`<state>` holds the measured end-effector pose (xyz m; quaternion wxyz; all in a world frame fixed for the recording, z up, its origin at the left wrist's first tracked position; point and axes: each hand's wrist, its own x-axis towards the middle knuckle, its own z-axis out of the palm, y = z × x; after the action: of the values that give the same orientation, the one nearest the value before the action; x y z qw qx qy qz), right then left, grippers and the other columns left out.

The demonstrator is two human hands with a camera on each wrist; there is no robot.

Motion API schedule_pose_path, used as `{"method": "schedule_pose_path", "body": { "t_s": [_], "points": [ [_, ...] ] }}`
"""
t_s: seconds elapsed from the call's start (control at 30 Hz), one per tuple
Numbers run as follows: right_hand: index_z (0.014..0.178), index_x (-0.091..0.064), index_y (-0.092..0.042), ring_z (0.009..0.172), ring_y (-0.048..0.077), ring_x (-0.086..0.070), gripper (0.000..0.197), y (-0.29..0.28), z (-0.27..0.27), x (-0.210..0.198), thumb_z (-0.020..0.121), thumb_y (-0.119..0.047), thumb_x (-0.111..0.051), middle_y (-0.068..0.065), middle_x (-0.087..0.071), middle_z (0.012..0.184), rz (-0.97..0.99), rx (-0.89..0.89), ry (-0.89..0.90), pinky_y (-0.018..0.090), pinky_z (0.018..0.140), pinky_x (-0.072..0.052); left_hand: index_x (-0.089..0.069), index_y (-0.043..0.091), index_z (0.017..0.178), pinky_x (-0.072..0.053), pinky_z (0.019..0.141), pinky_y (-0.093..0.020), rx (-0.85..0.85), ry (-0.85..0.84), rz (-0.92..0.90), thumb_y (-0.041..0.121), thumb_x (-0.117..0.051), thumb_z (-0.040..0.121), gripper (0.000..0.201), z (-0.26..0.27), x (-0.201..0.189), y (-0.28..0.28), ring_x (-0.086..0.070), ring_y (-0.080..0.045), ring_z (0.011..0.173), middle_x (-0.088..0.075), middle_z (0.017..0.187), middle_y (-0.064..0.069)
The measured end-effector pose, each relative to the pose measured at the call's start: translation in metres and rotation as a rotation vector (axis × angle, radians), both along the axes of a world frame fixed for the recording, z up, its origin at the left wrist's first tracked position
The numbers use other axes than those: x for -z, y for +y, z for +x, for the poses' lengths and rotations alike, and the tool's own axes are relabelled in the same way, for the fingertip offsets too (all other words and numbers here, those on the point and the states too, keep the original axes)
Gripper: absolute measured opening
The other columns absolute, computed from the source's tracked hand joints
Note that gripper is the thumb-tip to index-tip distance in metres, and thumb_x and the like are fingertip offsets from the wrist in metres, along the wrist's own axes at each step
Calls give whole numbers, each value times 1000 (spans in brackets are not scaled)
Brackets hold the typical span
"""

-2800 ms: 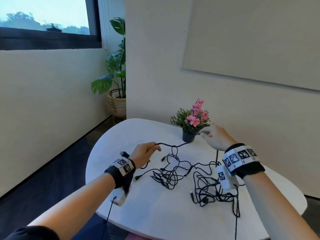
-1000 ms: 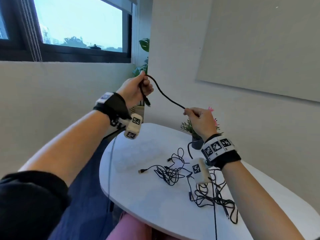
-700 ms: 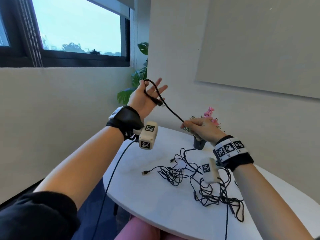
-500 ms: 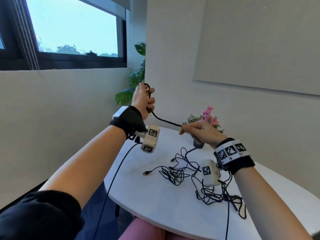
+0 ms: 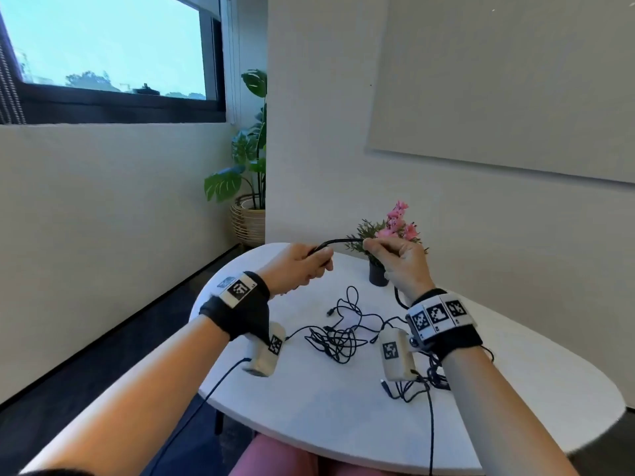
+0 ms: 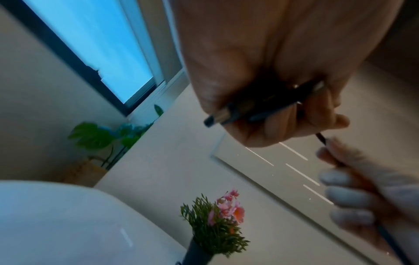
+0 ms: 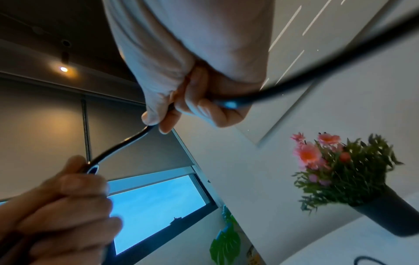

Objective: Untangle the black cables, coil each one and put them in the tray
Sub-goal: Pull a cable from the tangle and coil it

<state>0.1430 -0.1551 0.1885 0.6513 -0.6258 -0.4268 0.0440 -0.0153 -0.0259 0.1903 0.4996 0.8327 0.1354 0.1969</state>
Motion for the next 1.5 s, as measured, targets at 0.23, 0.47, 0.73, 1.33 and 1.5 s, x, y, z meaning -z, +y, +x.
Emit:
{"method": "schedule_pose_path", "body": {
  "t_s": [0.23, 0.47, 0.73, 1.33, 1.5],
  "points": [
    [97, -66, -19, 39, 3, -26, 24, 14, -27, 51, 99, -25, -43, -13, -32, 45, -246, -135, -61, 16, 43, -23, -54, 5, 95, -50, 93, -48, -180, -438, -790, 35, -33, 101, 37, 8, 27, 0, -61, -27, 112, -63, 118, -9],
    [113, -65, -14, 51, -14, -48, 30, 10, -57, 66, 100, -27, -41, -32, -49, 45, -593, -337, -371, 9, 58, -32, -48, 11, 88, -58, 60, -40, -322, -557, -997, 39, -26, 103, 38, 9, 37, 16, -69, -19, 67, -60, 80, -3],
    [83, -72, -5, 50, 2, -42, 24, 10, -53, 39, 93, -21, -57, 4, -55, 58, -601, -527, -354, 17, 54, -34, -25, 17, 114, -34, 41, -21, -444, 4, -403, 48, -28, 99, 34, 4, 59, 31, -44, -14, 45, -65, 87, -4],
    [62, -60, -12, 44, 14, -36, 34, 28, -3, 60, 80, -42, -63, -5, -46, 47, -455, -295, 0, 25, 48, -30, -54, 10, 83, -52, 62, -29, 4, -115, -582, 34, -40, 98, 32, -25, 60, 24, -63, -18, 63, -63, 79, -11],
    [63, -63, -20, 44, 12, -36, 46, 28, -10, 85, 89, -53, -43, 5, -41, 50, -535, -207, -250, 25, 52, -30, -49, 7, 112, -52, 90, -41, -236, -445, -932, 38, -29, 102, 39, -18, 63, 39, -67, -27, 102, -57, 128, -11]
  ]
}}
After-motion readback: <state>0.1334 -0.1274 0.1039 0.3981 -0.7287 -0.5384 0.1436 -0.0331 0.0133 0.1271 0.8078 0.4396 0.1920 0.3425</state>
